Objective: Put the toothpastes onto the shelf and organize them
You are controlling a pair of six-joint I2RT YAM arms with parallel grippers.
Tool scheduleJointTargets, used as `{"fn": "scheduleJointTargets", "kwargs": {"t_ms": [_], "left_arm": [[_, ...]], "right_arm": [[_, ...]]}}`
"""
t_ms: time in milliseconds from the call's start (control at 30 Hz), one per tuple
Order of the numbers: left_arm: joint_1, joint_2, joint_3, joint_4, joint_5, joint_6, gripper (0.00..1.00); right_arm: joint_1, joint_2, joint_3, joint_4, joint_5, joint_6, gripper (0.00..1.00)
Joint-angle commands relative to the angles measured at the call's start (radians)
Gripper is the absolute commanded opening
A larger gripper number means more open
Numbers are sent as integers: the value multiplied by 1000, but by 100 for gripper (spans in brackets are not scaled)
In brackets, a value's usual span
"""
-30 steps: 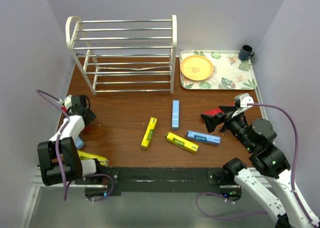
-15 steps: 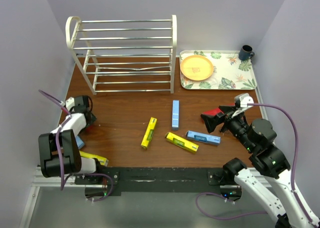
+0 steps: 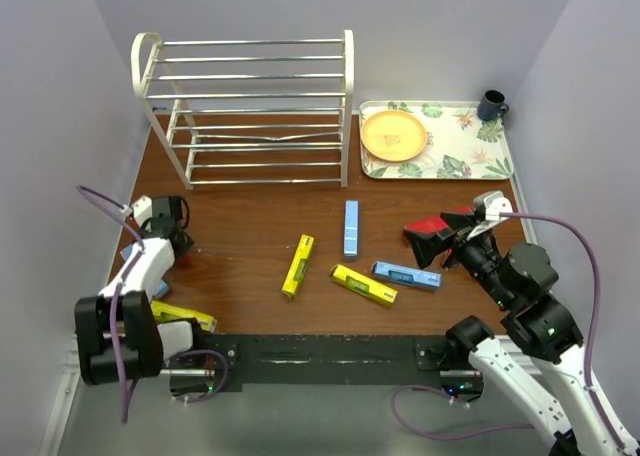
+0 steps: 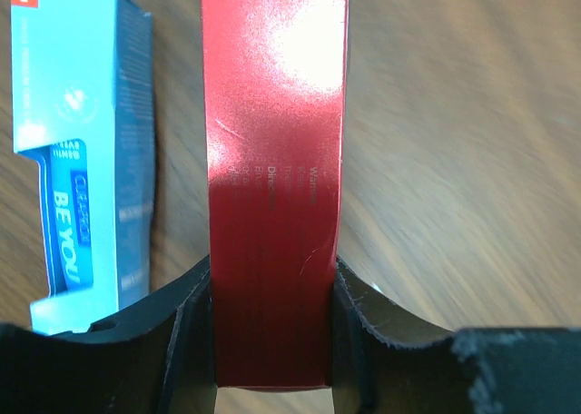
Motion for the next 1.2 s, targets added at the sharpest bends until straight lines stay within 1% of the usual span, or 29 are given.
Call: {"fn": "scheduleJointTargets", "kwargs": {"t_ms": [0,67,100,167,200,300,400,567,600,633,700,767,800,833,900,967,1067,1133,1167], "left_arm": [[-30,-158,13,-74,54,0,15],[-44,-202,18,-97,103,26,14],[-50,-242,19,-106,172,43,13],[-81,-269,36,-141,229,72,13],[-119,-284,45,-189,255,74,12],[-208,-311,75,-258,286,66,10],[-263,-328,101,-298,338,63,6],[-287,-324,157,-260,389,155,5],[-288,-309,164,-199,436,178,5],[-290,-296,177,-171,465,224,4],[-290,-238,225,-126,478,253,5],[-291,-194,254,-97,470,322,5],[-291,-145,269,-70,458,345,5],[-290,-119,306,-59,460,382,5],[-291,-48,354,-18,463,410,5],[-291,-8,368,32,458,452,5],[-291,104,418,102,452,508,5],[-291,148,452,130,443,543,5],[-291,188,460,144,414,555,5]], "right_arm": [[7,-19,-14,29,-4,-19,98],[10,-33,-12,28,-4,-24,99],[10,-36,-12,24,-4,-30,99],[16,-44,-11,21,-4,-34,99],[19,-48,-9,18,-4,-38,99],[33,-54,-11,18,-4,-41,98],[41,-59,-12,17,-4,-42,99],[41,-39,-12,18,14,-51,99],[42,-36,-12,18,20,-56,99],[41,-33,-14,21,24,-59,99],[41,-21,-14,23,39,-71,98],[41,-2,-6,11,48,-80,99],[41,5,1,3,62,-93,99],[41,13,21,-23,71,-97,98],[41,24,32,-40,88,-116,98],[41,24,26,-46,112,-123,99],[41,21,17,-38,140,-107,99],[41,22,14,-35,148,-88,99],[41,24,12,-35,154,-87,99]]}}
